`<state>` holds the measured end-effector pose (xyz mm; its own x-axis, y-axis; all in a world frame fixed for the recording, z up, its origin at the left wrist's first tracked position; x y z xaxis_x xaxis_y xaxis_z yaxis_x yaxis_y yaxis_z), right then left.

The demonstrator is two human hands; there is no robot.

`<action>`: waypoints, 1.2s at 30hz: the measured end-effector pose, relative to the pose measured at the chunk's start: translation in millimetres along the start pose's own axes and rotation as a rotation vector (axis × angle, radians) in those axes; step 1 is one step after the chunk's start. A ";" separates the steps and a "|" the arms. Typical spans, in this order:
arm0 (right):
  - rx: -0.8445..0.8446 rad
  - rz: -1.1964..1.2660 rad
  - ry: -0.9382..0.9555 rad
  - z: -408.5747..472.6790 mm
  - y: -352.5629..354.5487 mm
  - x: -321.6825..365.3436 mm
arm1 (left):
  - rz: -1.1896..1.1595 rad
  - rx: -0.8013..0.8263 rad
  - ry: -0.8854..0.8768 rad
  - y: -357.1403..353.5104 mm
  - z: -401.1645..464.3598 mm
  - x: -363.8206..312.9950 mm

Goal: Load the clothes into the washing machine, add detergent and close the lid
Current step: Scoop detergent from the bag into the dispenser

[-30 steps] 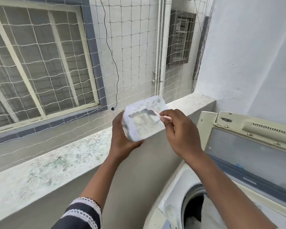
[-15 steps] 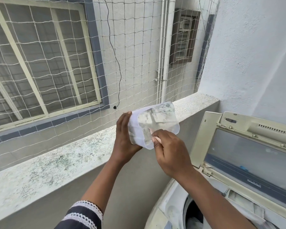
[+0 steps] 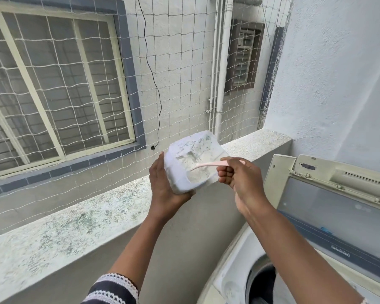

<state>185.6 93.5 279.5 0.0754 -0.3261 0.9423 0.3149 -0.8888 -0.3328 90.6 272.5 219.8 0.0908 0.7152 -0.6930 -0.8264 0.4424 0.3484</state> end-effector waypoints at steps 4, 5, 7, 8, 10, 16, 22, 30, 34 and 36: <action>-0.008 0.001 0.015 17.4 -7.5 13.9 | 0.042 0.000 0.057 -1.3 5.8 9.0; -0.010 -0.003 0.016 21.6 -9.6 16.4 | 0.052 0.002 0.063 -1.6 7.4 10.8; -0.017 -0.009 0.014 28.2 -13.9 19.3 | 0.056 0.003 0.083 0.0 8.6 8.6; -0.018 -0.012 0.013 30.3 -16.2 19.9 | 0.053 -0.005 0.085 1.3 8.7 7.0; -0.016 -0.003 0.003 32.2 -20.5 20.0 | 0.033 -0.029 0.087 2.4 9.1 5.8; -0.032 0.049 -0.035 33.0 -27.0 20.0 | -0.043 -0.034 0.135 0.1 11.5 14.1; -0.025 0.096 -0.017 32.2 -24.8 36.0 | -0.006 -0.077 0.114 -0.5 6.9 13.5; -0.026 0.131 -0.005 22.6 10.4 52.1 | 0.286 -0.276 -0.460 -26.6 -62.6 -46.5; -0.057 0.126 0.000 16.1 45.4 59.2 | 0.113 0.085 -0.439 -76.3 -95.1 -64.0; -0.082 0.136 -0.001 10.8 67.4 61.5 | 0.003 0.309 -0.284 -99.1 -101.1 -65.9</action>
<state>221.6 17.0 315.4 0.1136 -0.4450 0.8883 0.2235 -0.8597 -0.4593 110.3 126.8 167.1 0.2744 0.8184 -0.5048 -0.6251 0.5507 0.5531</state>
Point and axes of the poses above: each hand's wrist, its own z-axis towards the middle knuckle, its own y-axis out of the back of the hand, x = y × z, the point moved 5 cm from there along z, towards the middle knuckle, and after that the axes turned 1 degree about y, right-handed, at the moved point
